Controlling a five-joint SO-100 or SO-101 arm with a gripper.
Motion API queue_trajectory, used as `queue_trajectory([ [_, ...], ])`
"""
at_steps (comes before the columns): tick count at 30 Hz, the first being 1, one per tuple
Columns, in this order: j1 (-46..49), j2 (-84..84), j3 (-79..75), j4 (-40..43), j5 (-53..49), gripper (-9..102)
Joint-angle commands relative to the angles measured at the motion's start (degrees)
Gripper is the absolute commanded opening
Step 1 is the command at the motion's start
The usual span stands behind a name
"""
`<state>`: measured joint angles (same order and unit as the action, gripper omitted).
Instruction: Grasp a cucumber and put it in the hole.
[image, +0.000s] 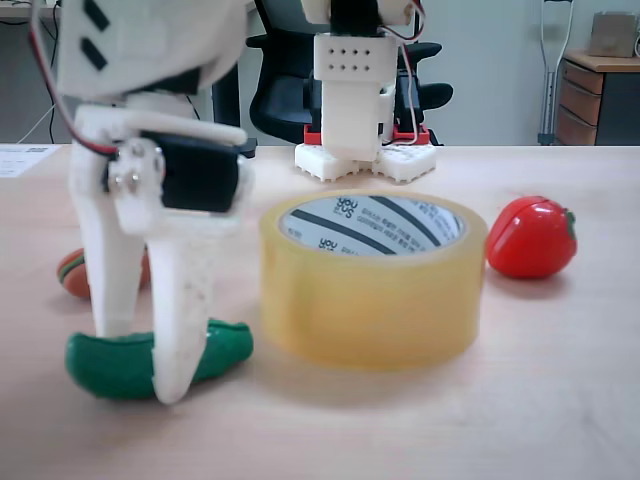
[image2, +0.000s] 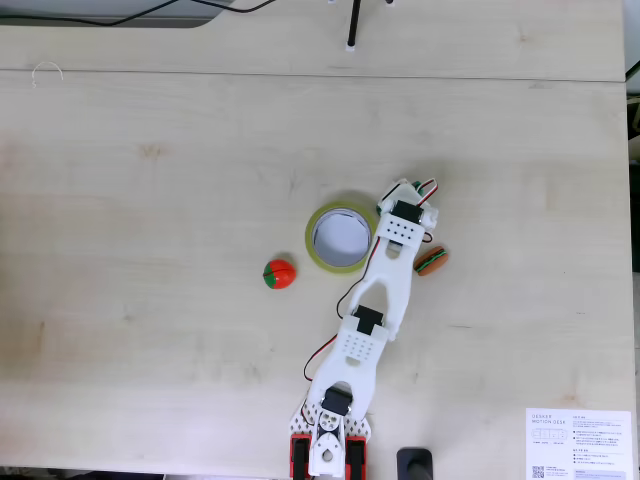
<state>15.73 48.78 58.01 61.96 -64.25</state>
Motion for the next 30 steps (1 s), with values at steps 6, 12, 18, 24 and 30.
queue_trajectory([
  [6, -0.18, -0.79, -1.58, -0.18, -0.44, 12],
  [12, -0.18, -0.97, -1.58, -0.18, -0.44, 10],
  [18, -0.18, 0.44, -1.58, -0.18, -0.44, 10],
  [24, -0.09, 4.75, -1.58, 0.44, -0.44, 10],
  [30, -0.09, 10.28, -1.58, 3.52, -0.44, 11],
])
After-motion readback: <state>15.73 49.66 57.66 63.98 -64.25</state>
